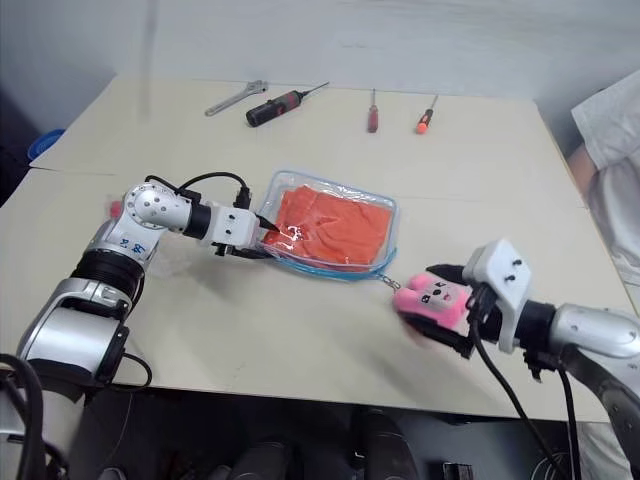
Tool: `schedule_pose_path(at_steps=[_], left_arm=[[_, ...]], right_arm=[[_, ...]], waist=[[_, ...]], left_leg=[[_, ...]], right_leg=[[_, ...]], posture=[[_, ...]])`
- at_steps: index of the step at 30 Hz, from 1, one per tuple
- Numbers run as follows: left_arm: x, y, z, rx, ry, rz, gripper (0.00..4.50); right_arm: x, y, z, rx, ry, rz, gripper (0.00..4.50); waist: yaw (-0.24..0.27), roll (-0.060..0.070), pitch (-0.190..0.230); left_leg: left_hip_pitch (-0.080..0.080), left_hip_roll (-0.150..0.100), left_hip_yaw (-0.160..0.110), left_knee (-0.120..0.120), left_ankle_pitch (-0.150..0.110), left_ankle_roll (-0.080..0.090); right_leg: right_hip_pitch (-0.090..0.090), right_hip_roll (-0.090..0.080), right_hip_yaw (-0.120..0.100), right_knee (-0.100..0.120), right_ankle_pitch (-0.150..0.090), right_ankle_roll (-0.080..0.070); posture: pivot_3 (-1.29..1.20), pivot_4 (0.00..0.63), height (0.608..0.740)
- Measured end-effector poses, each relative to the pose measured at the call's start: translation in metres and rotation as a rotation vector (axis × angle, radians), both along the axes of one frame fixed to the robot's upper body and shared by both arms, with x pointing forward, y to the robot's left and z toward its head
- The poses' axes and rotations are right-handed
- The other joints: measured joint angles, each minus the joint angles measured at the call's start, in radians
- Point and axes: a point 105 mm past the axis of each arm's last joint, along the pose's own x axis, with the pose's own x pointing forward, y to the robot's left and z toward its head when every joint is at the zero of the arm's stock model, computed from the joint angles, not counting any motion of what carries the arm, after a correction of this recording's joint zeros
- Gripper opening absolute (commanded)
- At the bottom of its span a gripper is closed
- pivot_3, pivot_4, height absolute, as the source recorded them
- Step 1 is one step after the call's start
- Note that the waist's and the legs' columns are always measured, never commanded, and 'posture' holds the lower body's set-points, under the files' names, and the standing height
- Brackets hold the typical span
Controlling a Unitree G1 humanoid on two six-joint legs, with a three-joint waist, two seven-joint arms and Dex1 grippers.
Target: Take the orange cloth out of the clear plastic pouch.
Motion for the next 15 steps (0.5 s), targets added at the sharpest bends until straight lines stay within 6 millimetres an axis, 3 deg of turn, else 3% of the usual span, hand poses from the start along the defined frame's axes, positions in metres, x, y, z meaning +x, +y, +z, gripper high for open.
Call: schedule_pose_path(at_steps=[4, 5, 13, 15], left_arm=[[-0.011, 0.001, -0.005, -0.001, 0.027, -0.027, 0.14], [-0.014, 0.0, -0.007, -0.004, 0.033, -0.035, 0.07], [-0.018, -0.003, -0.004, -0.02, 0.053, 0.004, 0.07], [-0.019, -0.004, -0.004, -0.031, 0.059, 0.011, 0.68]], right_arm=[[0.002, -0.001, 0.006, -0.012, -0.024, -0.005, 4.5], [0.002, -0.001, 0.007, -0.013, -0.033, -0.006, 4.5], [0.002, -0.002, 0.006, -0.014, -0.031, -0.01, 4.5], [0.003, -0.003, 0.006, -0.016, -0.029, -0.015, 4.5]], waist=[[-0.002, 0.0, 0.0], [-0.001, 0.0, 0.0], [0.003, 0.0, 0.0], [0.003, 0.0, 0.0]], left_leg=[[0.001, 0.001, 0.001, 0.0, 0.0, 0.0], [0.001, 0.001, 0.001, 0.0, 0.0, 0.0], [0.001, 0.0, 0.0, 0.0, 0.0, 0.0], [0.001, 0.0, 0.0, 0.0, 0.0, 0.0]], right_leg=[[0.0, 0.0, 0.001, 0.001, 0.0, 0.0], [0.0, 0.0, 0.001, 0.001, 0.0, 0.0], [0.0, 0.0, 0.001, 0.0, 0.0, 0.0], [0.0, 0.0, 0.001, 0.0, 0.0, 0.0]], posture=[[0.0, 0.15, 0.74], [0.0, 0.15, 0.74], [0.0, 0.15, 0.74], [0.0, 0.15, 0.74]])
